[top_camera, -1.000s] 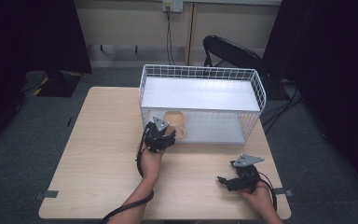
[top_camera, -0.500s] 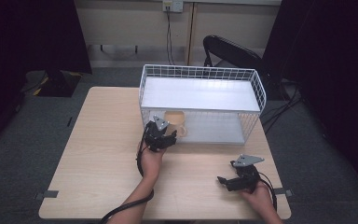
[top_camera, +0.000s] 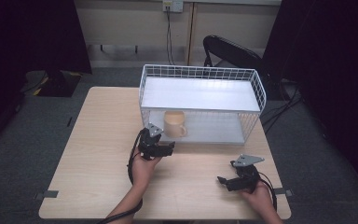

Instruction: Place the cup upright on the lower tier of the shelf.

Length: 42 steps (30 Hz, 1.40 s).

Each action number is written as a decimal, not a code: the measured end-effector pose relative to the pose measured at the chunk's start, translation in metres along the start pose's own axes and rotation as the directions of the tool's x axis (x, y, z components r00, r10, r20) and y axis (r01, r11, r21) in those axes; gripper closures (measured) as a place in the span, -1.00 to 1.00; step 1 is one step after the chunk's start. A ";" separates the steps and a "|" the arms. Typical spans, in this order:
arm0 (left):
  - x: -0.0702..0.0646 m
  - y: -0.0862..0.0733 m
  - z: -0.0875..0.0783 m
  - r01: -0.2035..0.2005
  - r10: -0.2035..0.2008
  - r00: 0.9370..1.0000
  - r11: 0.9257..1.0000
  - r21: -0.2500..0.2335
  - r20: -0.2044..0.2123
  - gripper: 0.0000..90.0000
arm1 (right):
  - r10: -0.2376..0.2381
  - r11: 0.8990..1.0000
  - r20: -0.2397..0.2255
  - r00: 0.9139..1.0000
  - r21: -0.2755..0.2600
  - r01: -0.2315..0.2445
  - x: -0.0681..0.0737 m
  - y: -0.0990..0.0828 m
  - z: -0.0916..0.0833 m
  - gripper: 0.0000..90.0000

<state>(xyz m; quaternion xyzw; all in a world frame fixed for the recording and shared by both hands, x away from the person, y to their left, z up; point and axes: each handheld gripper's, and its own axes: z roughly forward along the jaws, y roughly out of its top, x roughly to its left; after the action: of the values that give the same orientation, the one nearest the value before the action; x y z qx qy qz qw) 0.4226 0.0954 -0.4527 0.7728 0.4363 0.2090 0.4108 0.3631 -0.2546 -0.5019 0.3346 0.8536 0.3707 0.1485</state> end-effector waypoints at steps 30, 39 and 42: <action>0.011 -0.029 -0.029 -0.121 0.118 0.991 0.991 0.053 0.059 -0.85 | 0.000 1.000 0.000 1.000 0.000 0.000 0.000 0.000 0.000 -0.74; 0.012 -0.040 -0.041 -0.147 0.139 0.984 0.987 0.072 0.108 -0.86 | 0.000 1.000 0.000 1.000 0.000 0.000 0.000 0.000 0.000 -0.74; 0.013 -0.041 -0.044 -0.149 0.141 0.984 0.986 0.072 0.110 -0.87 | 0.000 1.000 0.000 1.000 0.000 0.000 0.000 0.000 0.000 -0.74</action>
<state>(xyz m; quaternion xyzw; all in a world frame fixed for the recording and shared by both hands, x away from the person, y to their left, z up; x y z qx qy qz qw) 0.3787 0.1383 -0.4615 0.8282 0.3648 0.1800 0.3854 0.3631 -0.2546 -0.5019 0.3347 0.8536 0.3706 0.1484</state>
